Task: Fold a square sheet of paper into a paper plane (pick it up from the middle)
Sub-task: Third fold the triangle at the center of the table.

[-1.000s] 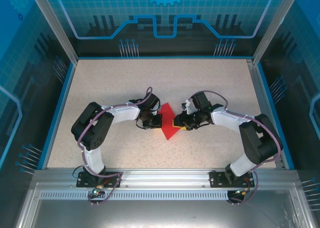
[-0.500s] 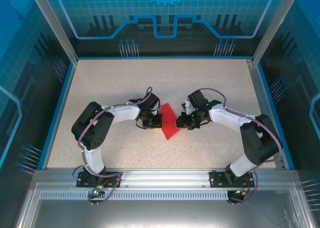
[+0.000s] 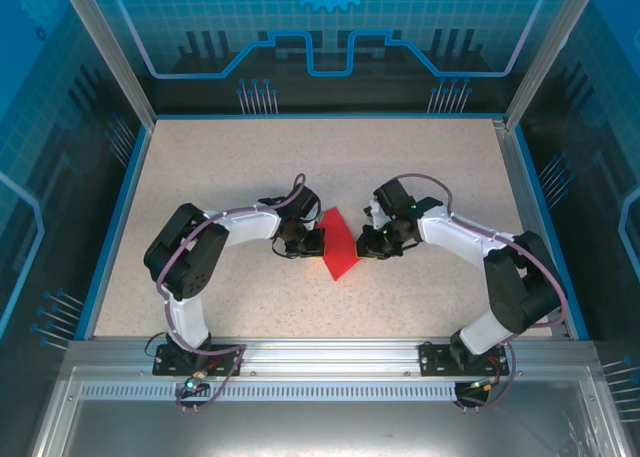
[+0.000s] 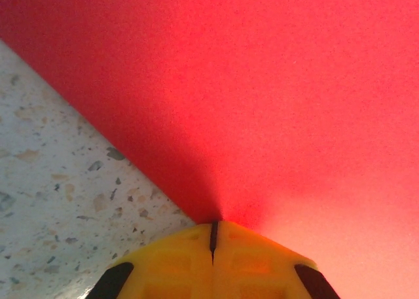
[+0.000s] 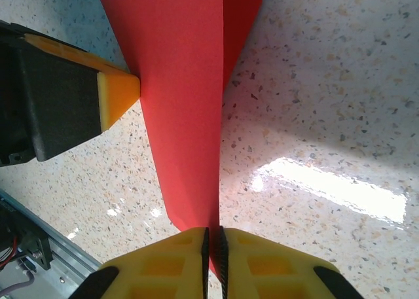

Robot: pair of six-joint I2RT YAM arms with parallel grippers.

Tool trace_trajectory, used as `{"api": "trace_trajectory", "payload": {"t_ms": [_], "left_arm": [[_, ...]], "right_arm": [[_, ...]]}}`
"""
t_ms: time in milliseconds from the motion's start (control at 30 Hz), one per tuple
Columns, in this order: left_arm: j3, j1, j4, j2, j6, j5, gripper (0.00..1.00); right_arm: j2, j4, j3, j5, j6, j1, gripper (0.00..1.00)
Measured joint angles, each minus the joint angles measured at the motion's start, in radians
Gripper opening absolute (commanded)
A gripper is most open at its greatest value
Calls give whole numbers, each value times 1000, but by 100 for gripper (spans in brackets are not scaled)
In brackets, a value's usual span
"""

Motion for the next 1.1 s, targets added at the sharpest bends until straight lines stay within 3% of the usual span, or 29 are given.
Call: {"api": "trace_trajectory", "payload": {"t_ms": [600,1100], "left_arm": [[2,0,-3,2,3,4,0],[-3,4,2,-1,3,13,0]], "right_arm": [[64,-47,98,67,-8,85,7],[155,94,102,-32,72,86,7]]}}
